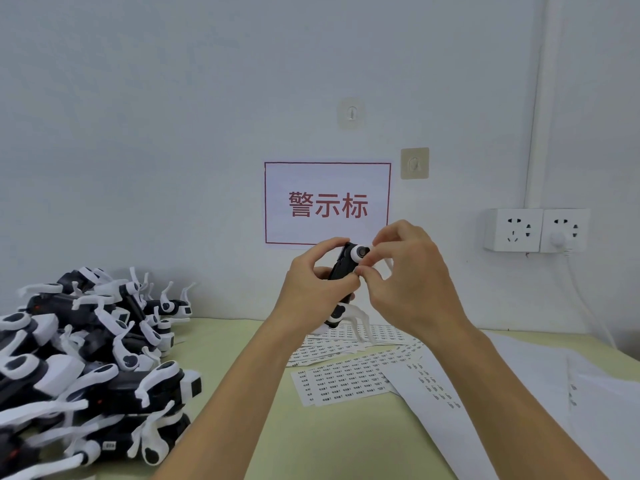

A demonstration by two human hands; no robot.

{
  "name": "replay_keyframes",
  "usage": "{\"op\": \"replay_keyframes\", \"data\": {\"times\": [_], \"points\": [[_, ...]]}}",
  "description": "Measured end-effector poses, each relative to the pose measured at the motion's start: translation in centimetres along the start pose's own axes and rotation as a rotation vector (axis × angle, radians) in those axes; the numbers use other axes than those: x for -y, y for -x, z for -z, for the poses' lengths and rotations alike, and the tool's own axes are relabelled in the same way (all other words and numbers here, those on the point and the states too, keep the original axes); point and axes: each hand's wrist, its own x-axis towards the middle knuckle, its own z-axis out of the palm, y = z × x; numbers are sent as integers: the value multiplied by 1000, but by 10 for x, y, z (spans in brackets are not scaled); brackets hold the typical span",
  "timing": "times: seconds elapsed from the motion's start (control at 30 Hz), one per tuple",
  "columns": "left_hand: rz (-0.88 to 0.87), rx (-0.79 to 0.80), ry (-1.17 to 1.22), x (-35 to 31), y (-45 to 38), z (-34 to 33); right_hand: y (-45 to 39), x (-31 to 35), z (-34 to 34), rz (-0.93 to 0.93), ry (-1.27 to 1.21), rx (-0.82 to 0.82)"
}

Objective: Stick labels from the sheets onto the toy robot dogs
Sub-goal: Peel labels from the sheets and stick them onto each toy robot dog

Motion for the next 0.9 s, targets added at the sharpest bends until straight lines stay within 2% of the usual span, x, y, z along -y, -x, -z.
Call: {"op": "replay_keyframes", "data": {"times": [0.6,0.9], "points": [[22,19,-13,-2,0,5,2,7,-3,79,226,-67],[-1,25,-2,-2,-1,5,1,8,-2,-5,234,-95]]}}
